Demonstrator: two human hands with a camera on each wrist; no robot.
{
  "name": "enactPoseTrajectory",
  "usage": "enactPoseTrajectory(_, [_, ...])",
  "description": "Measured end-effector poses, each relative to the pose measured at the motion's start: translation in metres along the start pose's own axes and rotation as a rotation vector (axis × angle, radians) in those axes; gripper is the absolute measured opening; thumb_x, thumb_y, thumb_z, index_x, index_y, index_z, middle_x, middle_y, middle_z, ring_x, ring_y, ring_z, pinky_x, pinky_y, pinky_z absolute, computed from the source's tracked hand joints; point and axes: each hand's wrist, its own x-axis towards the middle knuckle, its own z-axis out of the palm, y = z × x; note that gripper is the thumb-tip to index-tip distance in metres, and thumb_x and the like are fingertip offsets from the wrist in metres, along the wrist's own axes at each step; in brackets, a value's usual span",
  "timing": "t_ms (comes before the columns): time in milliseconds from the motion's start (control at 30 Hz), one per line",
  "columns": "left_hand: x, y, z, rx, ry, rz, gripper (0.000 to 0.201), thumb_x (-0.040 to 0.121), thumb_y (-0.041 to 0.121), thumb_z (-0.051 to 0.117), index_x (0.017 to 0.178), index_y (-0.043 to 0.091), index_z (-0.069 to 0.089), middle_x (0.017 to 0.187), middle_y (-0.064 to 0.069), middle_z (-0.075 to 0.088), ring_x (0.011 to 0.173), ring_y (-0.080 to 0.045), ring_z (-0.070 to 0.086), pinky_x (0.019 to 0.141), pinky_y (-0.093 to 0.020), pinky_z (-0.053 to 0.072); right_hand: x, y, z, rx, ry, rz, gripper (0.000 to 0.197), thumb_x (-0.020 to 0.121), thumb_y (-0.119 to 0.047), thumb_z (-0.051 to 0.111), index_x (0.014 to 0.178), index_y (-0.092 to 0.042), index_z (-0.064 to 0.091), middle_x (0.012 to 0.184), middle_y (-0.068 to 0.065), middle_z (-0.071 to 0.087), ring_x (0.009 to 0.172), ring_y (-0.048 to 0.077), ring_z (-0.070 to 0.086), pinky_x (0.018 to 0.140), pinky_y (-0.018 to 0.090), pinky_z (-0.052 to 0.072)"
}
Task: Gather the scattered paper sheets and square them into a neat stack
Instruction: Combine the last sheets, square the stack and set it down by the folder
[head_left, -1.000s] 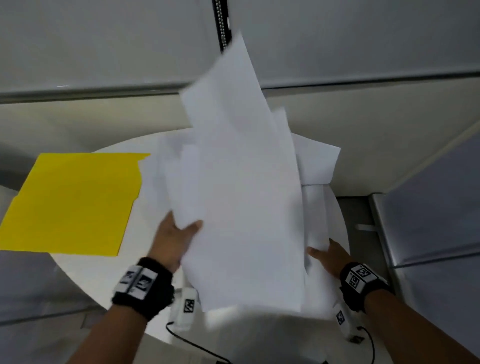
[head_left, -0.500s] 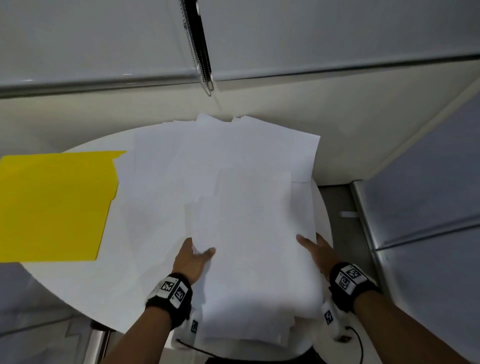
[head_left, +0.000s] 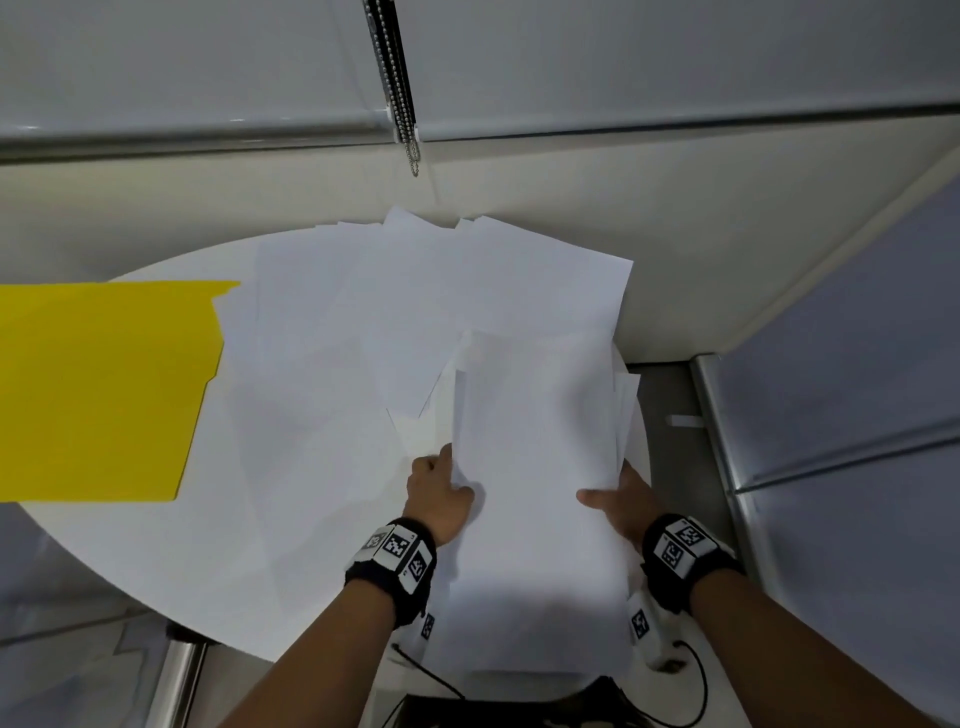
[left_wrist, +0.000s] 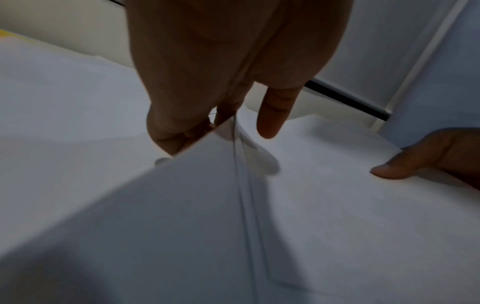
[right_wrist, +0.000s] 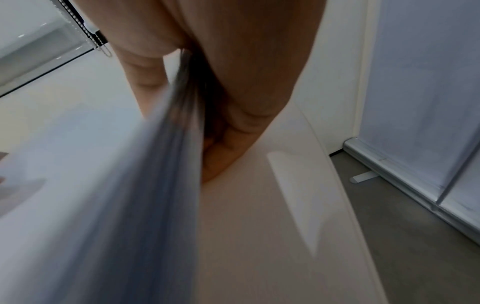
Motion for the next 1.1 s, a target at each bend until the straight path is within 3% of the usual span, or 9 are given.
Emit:
enactPoseTrajectory(167, [0.003, -0.013, -0.001, -0.103, 0.119, 0.006, 0.039, 0.085, 0.033, 0.064, 0.12, 0.02, 0.051, 0.115, -0.005, 0.048, 0.113, -0.031, 0.052, 0.1, -0.04, 0.043, -0.008, 0.009, -0.004, -0.007, -0.04, -0.061, 0.055, 0.076, -0.005, 0.072, 0.121, -0.031, 0.051, 0.115, -0.006, 0.065, 0.11, 0.021, 0.06, 0.103, 0.046, 0.044])
enactPoseTrajectory(333, [0.003, -0.021, -0.021, -0.518, 0.105, 0.018, 0.074, 0.076, 0.032, 0.08, 0.138, 0.027, 0.042, 0.129, 0.005, 0.06, 0.117, -0.016, 0.059, 0.104, -0.038, 0.044, -0.017, -0.001, -0.011, 0.014, -0.077, -0.133, 0.046, 0.076, -0.004, 0.073, 0.11, -0.033, 0.059, 0.106, -0.01, 0.068, 0.104, 0.016, 0.062, 0.088, 0.034, 0.05])
enactPoseTrajectory(400, [-0.001, -0.013, -0.033, -0.662, 0.044, 0.069, 0.076, 0.073, 0.027, 0.082, 0.139, 0.025, 0.044, 0.129, 0.003, 0.064, 0.118, -0.018, 0.06, 0.104, -0.042, 0.044, -0.025, -0.017, -0.013, 0.032, -0.068, -0.178, 0.043, 0.076, 0.001, 0.073, 0.105, -0.028, 0.062, 0.097, -0.01, 0.069, 0.098, 0.015, 0.063, 0.079, 0.027, 0.05])
enactPoseTrajectory(467, [-0.01, 0.006, -0.045, -0.819, -0.022, 0.135, 0.065, 0.076, 0.015, 0.078, 0.135, 0.012, 0.05, 0.124, -0.006, 0.067, 0.115, -0.024, 0.064, 0.102, -0.045, 0.046, -0.032, -0.035, -0.015, 0.072, -0.061, -0.245, 0.039, 0.067, -0.004, 0.078, 0.098, -0.026, 0.066, 0.091, -0.006, 0.073, 0.097, 0.019, 0.066, 0.082, 0.032, 0.053])
enactPoseTrajectory(567, [-0.03, 0.048, -0.064, -0.879, 0.09, 0.272, 0.013, 0.086, -0.002, 0.064, 0.099, -0.005, 0.063, 0.081, -0.005, 0.073, 0.078, -0.019, 0.072, 0.078, -0.033, 0.056, -0.044, -0.074, -0.012, 0.057, -0.003, -0.35, 0.031, 0.074, -0.003, 0.077, 0.096, -0.02, 0.062, 0.085, -0.011, 0.067, 0.084, 0.009, 0.064, 0.071, 0.011, 0.052])
enactPoseTrajectory(667, [-0.047, 0.081, -0.084, -0.894, 0.206, 0.423, 0.02, 0.087, -0.002, 0.062, 0.107, -0.004, 0.063, 0.085, -0.008, 0.072, 0.078, -0.022, 0.07, 0.071, -0.03, 0.055, -0.041, -0.103, -0.012, 0.093, 0.104, -0.451, 0.032, 0.083, 0.001, 0.068, 0.109, -0.015, 0.056, 0.09, -0.011, 0.061, 0.083, 0.004, 0.059, 0.063, -0.002, 0.042])
enactPoseTrajectory(800, [-0.057, 0.098, -0.093, -0.852, 0.255, 0.535, 0.041, 0.084, -0.007, 0.065, 0.123, 0.0, 0.059, 0.111, -0.015, 0.071, 0.099, -0.025, 0.07, 0.081, -0.03, 0.056, -0.041, -0.123, -0.007, 0.15, 0.156, -0.428, 0.039, 0.084, 0.006, 0.061, 0.121, 0.0, 0.053, 0.107, 0.005, 0.059, 0.098, 0.021, 0.056, 0.073, 0.02, 0.047])
enactPoseTrajectory(933, [-0.051, 0.096, -0.087, -0.869, 0.307, 0.505, 0.054, 0.067, -0.001, 0.066, 0.121, 0.002, 0.061, 0.111, -0.015, 0.071, 0.101, -0.028, 0.069, 0.082, -0.035, 0.055, -0.04, -0.127, -0.003, 0.219, 0.196, -0.501, 0.065, 0.072, 0.0, 0.065, 0.132, -0.013, 0.043, 0.111, 0.0, 0.057, 0.102, 0.021, 0.054, 0.08, 0.022, 0.043])
enactPoseTrajectory(1100, [-0.048, 0.099, -0.082, -0.894, 0.362, 0.462, 0.058, 0.063, 0.003, 0.066, 0.12, 0.006, 0.061, 0.11, -0.014, 0.071, 0.1, -0.029, 0.068, 0.075, -0.028, 0.055, -0.041, -0.127, 0.003, 0.089, 0.302, -0.578, 0.039, 0.086, -0.007, 0.065, 0.116, -0.024, 0.048, 0.102, -0.007, 0.06, 0.095, 0.012, 0.058, 0.087, 0.027, 0.043])
